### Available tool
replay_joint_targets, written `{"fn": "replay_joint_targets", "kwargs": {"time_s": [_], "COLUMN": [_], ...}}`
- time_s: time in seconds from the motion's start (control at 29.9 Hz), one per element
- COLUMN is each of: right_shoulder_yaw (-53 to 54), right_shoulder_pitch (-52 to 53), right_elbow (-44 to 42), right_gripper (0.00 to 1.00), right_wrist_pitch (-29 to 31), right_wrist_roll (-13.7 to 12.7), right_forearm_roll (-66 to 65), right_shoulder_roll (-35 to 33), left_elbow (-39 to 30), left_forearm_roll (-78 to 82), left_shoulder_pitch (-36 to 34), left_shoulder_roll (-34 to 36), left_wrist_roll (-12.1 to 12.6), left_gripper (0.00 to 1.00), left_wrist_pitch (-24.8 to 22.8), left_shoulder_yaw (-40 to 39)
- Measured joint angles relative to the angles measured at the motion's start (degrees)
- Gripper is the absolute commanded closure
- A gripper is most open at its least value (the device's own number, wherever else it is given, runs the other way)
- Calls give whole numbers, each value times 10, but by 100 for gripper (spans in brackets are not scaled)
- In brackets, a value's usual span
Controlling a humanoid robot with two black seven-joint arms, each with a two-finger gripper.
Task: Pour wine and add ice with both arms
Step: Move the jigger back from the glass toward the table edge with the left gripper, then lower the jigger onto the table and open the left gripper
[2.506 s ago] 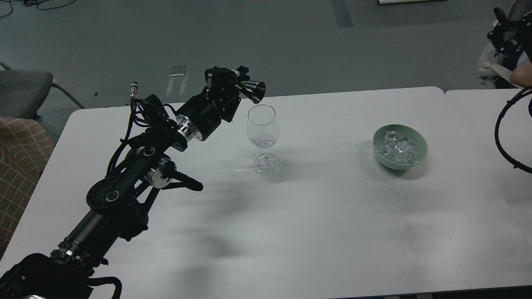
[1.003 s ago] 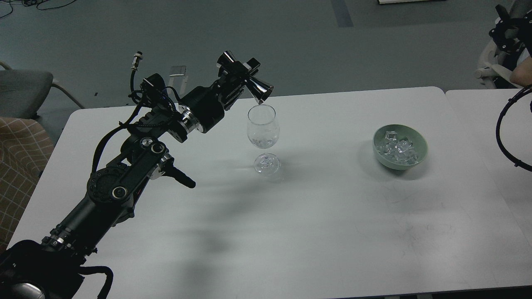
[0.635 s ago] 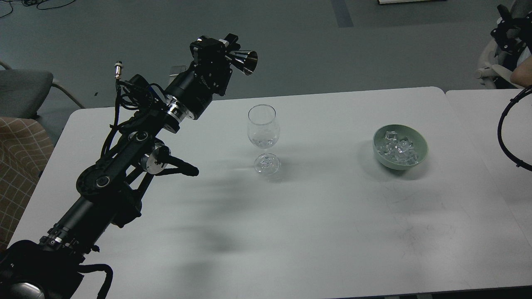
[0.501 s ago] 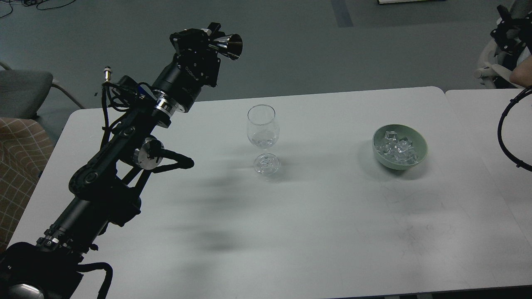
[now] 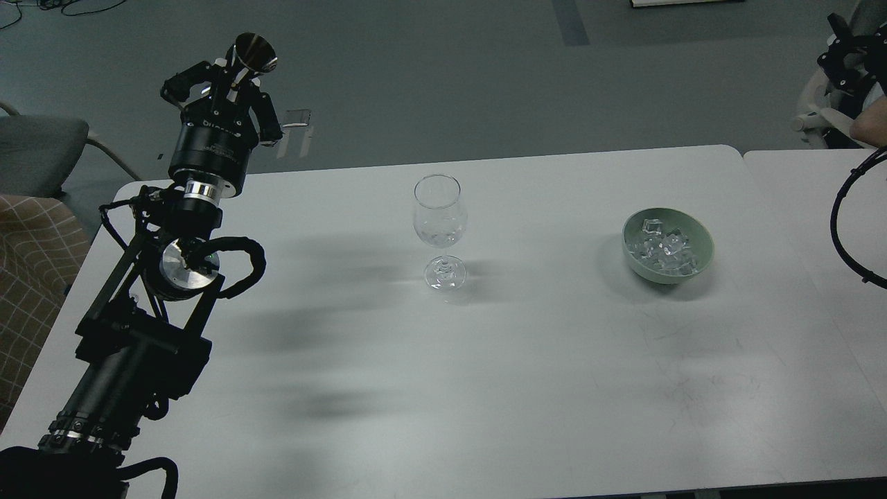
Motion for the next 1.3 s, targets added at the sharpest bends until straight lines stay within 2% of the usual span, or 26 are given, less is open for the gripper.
{"fn": "replay_joint_targets", "kwargs": {"time_s": [0.23,0.53,0.97,1.3], "right_shoulder_yaw": [-1,-5,-6,-6], "right_shoulder_pitch": [0,-2,-6,-9], "right_elbow": [1,1,3,3], "right_gripper": [0,0,0,0], "right_wrist_pitch": [0,0,-1,-1], "right_wrist_roll": [0,0,-1,0], "right_forearm_roll": [-4,-5,-6,-6], "right_shoulder_roll": [0,0,-1,-1], "left_elbow": [7,75,77,77], "left_forearm_roll": [-77,-125,-128,-128], "left_shoulder_pitch": [46,70,136,142], "left_shoulder_roll": [-1,-14,-36,-45], "left_wrist_roll": [-1,-2,-7,-8], "left_gripper": [100,100,100,99], "left_wrist_pitch": [-3,-2,0,6], "left_shoulder_yaw": [-21,-50,-53,-51]}}
